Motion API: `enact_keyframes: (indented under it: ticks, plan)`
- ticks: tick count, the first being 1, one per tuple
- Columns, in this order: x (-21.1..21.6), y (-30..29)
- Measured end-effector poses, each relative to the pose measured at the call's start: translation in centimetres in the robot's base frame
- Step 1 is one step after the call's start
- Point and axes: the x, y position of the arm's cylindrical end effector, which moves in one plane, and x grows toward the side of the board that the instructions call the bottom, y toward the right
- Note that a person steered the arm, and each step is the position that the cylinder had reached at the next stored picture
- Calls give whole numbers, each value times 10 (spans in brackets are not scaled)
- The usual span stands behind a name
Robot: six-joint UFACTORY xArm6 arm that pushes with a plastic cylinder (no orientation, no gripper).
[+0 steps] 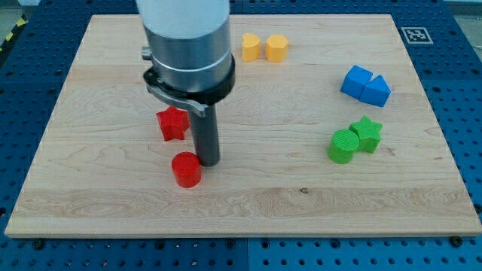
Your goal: Push the red blocks towards the bottom left of the board
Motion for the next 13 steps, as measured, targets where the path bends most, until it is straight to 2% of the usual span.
enact_keyframes:
  ticks: [2,9,10,12,13]
  plan:
    - [9,-8]
    - [26,-132]
    - [27,-121]
    - [23,-16]
    - [-4,12]
